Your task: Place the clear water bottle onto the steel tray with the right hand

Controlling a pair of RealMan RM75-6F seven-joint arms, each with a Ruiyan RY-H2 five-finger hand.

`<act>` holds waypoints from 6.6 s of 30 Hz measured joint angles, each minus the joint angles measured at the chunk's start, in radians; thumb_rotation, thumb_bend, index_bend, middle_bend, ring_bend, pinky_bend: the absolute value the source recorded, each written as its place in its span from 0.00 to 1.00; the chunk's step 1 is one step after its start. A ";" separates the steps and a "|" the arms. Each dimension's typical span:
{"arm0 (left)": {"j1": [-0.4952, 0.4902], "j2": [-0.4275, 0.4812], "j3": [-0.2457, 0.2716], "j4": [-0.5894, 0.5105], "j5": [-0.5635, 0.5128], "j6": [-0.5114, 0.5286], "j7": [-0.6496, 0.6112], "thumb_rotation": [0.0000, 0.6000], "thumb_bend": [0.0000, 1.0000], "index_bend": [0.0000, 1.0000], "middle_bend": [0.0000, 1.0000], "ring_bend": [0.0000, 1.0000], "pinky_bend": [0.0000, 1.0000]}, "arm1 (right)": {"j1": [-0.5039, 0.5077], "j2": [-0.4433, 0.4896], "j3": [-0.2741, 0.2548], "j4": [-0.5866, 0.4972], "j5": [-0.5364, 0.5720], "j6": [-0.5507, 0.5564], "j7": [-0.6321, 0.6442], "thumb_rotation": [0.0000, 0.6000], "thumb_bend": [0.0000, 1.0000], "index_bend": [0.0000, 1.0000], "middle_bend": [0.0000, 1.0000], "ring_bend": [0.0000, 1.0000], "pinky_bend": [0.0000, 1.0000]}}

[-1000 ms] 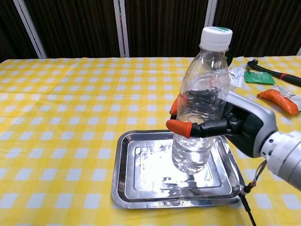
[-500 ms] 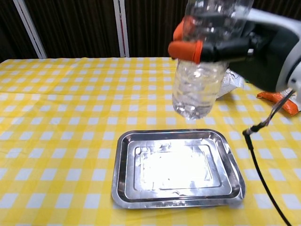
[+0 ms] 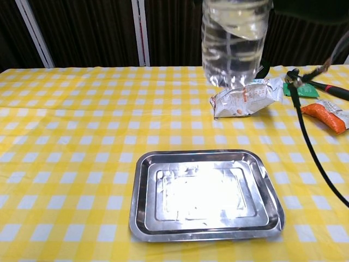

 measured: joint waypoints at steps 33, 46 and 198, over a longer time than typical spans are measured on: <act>0.002 -0.001 -0.007 0.000 -0.014 0.000 0.007 1.00 0.18 0.20 0.00 0.00 0.00 | -0.055 0.075 -0.033 0.037 -0.105 -0.051 0.187 1.00 0.48 0.77 0.62 0.24 0.00; 0.005 0.002 -0.006 0.000 -0.012 0.003 -0.002 1.00 0.18 0.20 0.00 0.00 0.00 | 0.020 0.234 0.098 -0.003 -0.002 -0.105 0.200 1.00 0.48 0.77 0.63 0.25 0.00; -0.014 -0.011 -0.005 0.005 -0.033 -0.041 0.025 1.00 0.18 0.20 0.00 0.00 0.00 | -0.134 -0.385 -0.344 0.854 -0.547 0.083 0.819 1.00 0.53 0.80 0.65 0.29 0.00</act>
